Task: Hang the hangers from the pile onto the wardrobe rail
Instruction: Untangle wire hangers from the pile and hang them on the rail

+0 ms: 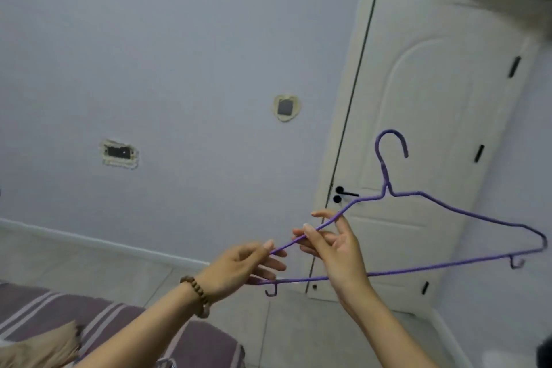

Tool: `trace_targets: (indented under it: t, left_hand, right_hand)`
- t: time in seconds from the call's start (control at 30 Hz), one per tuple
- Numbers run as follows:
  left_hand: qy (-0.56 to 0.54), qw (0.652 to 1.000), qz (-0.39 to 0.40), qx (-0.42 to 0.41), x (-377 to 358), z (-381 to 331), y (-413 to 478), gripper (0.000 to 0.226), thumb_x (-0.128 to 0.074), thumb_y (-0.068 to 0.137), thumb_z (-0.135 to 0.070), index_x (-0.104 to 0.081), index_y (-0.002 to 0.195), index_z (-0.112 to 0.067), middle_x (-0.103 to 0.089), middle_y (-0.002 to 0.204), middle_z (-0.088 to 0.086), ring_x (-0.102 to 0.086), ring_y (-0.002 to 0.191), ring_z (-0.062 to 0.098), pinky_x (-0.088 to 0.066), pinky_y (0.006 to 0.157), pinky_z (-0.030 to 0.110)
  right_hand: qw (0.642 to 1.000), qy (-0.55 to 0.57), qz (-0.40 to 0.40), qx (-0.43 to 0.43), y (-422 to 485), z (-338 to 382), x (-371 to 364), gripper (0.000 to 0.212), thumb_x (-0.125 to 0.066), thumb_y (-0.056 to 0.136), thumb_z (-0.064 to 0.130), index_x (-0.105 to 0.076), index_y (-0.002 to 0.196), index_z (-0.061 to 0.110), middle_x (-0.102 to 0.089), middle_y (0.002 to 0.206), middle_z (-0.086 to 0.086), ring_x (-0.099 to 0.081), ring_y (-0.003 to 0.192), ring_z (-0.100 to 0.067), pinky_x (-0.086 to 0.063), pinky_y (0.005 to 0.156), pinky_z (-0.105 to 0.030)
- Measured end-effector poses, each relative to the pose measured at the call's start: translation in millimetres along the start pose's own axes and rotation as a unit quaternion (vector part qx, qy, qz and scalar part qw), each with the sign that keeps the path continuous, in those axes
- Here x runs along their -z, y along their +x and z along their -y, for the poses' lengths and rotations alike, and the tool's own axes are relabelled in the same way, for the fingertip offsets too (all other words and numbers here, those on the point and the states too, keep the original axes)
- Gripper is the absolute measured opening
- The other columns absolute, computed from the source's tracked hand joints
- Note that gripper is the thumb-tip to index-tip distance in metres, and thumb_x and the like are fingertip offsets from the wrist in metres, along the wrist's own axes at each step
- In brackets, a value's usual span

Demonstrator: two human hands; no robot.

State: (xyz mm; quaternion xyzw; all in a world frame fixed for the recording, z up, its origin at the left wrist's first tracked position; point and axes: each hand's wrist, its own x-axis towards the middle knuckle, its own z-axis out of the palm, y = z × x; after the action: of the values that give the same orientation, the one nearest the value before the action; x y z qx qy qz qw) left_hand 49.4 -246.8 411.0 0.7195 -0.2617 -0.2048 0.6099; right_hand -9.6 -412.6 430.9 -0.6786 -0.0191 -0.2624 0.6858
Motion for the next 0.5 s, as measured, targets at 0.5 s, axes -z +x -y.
trace_targets:
  t: [0.5]
  left_hand:
    - [-0.074,0.949,0.224,-0.207,-316.2,-222.5,-4.5,0.026,-0.04,0.097,-0.024,-0.06,0.086,-0.012,-0.066,0.066,-0.003,-0.066,0.067,0.011,-0.055,0.067,0.02]
  right_hand:
    - [0.934,-0.147,-0.275,0.174,-122.8,244.0,276.1,0.059,-0.059,0.089,0.013,-0.028,0.136,0.031,-0.074,0.087,-0.007,-0.073,0.078,-0.014,-0.058,0.074,-0.024]
